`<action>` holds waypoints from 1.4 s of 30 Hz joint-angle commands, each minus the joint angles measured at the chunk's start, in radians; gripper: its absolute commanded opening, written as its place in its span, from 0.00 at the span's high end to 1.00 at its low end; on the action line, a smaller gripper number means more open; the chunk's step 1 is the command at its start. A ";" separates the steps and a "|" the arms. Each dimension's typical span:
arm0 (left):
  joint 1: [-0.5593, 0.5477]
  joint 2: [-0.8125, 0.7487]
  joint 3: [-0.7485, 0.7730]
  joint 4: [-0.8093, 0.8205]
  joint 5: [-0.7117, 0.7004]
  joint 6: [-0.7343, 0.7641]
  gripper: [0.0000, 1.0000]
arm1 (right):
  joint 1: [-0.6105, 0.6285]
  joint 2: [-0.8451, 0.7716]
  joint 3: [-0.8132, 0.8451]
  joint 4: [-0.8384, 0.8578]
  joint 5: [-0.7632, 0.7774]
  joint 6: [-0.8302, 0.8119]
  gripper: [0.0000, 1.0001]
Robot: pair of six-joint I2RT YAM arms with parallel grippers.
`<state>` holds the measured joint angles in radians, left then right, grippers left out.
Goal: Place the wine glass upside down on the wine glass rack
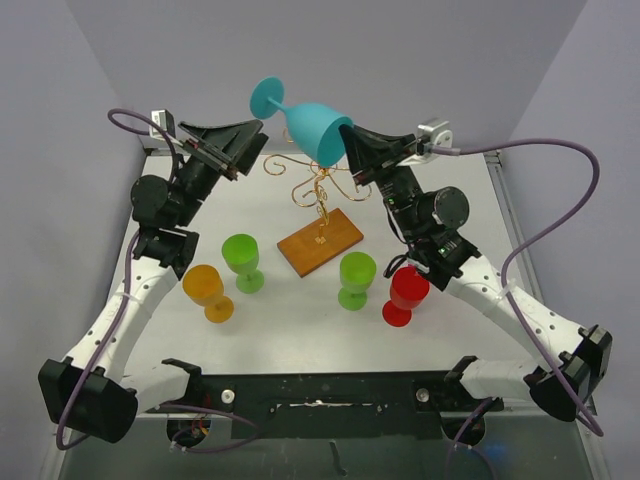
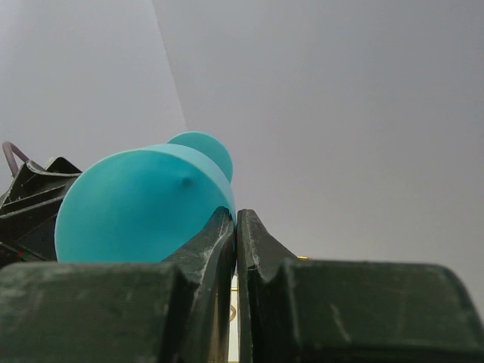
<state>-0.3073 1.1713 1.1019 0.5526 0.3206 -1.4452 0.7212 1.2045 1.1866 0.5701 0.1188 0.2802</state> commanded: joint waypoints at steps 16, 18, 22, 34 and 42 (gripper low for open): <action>-0.006 -0.088 -0.048 -0.014 -0.150 -0.099 0.61 | 0.186 0.087 0.054 0.193 0.091 -0.108 1.00; -0.007 -0.089 -0.052 -0.006 -0.164 -0.103 0.64 | 0.188 0.082 0.038 0.197 0.085 -0.088 1.00; -0.006 -0.099 -0.059 0.004 -0.194 -0.105 0.67 | 0.191 0.079 0.024 0.194 0.069 -0.067 1.00; -0.007 -0.108 -0.069 0.008 -0.209 -0.104 0.78 | 0.219 0.093 0.014 0.194 0.046 -0.030 1.00; -0.008 -0.112 -0.082 0.049 -0.217 -0.105 0.81 | 0.242 0.090 0.010 0.190 0.051 -0.022 1.00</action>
<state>-0.3126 1.0760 1.0153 0.5289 0.1146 -1.5654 0.9371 1.3182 1.1938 0.6930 0.1921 0.2298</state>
